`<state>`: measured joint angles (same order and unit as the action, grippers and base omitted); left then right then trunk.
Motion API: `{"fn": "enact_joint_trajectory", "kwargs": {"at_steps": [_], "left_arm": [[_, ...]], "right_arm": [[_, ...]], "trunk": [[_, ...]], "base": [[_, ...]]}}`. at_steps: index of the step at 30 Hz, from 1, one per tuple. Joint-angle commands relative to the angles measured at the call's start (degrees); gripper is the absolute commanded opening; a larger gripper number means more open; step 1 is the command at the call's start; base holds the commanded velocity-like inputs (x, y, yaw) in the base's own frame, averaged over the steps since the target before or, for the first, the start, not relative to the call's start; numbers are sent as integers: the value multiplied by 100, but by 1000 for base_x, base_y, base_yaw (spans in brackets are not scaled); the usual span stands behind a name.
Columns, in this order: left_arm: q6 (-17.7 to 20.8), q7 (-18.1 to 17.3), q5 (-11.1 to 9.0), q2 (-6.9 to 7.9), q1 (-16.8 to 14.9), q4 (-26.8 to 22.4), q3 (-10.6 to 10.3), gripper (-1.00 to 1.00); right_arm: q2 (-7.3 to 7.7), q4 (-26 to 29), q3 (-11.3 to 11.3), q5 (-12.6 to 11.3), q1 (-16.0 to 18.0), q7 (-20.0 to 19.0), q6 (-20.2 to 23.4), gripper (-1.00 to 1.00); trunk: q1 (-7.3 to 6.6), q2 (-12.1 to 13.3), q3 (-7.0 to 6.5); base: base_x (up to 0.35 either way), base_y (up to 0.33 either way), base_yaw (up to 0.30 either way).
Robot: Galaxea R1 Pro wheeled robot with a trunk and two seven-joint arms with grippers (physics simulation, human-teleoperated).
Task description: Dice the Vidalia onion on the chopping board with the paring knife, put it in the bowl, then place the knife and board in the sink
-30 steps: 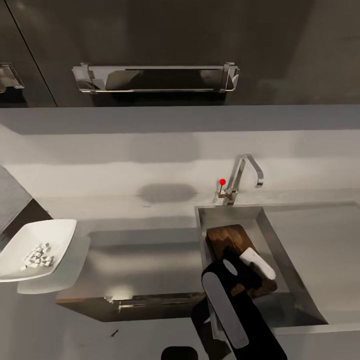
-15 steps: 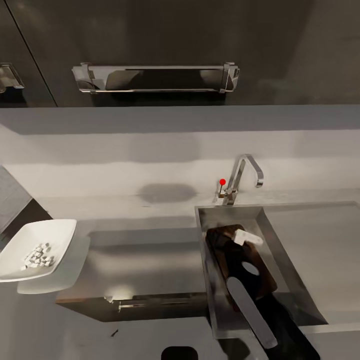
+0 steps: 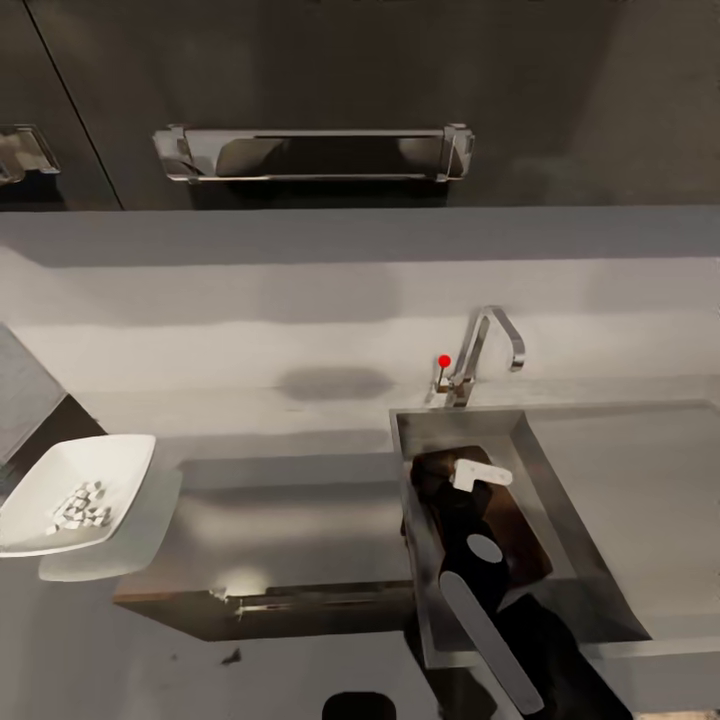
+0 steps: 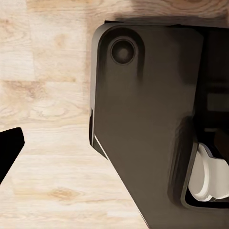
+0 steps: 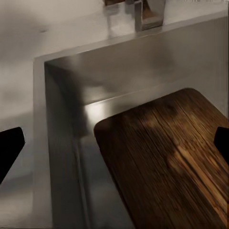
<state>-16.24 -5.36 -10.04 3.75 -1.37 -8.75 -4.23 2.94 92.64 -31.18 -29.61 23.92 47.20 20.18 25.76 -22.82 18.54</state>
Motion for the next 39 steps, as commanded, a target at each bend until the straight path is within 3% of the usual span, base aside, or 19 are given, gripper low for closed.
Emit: {"fn": "enact_joint_trajectory", "kwargs": {"at_steps": [1,2,4,33,39], "left_arm": [[-20,-18,-59,3,-4,5,-43,100],[-20,-18,-59,3,-4,5,-43,100],[-20,-18,-59,3,-4,5,-43,100],[-35,-20,-59,0,-4,-12,-51,100],[-352,-18,-59,3,-4,7,-52,100]], "right_arm": [[5,9,-25,22,8,44,31,100],[5,9,-43,187,9,43,30,100],[5,9,-46,217,9,43,30,100],[5,0,-28,227,8,43,30,100],[5,-6,-34,227,9,43,30,100]], "trunk": [[2,-10,10],[2,-10,10],[2,-10,10],[2,-10,10],[2,-10,10]], "base": [[-71,0,0],[-72,0,0],[-161,0,0],[-333,0,0],[-337,0,0]]}}
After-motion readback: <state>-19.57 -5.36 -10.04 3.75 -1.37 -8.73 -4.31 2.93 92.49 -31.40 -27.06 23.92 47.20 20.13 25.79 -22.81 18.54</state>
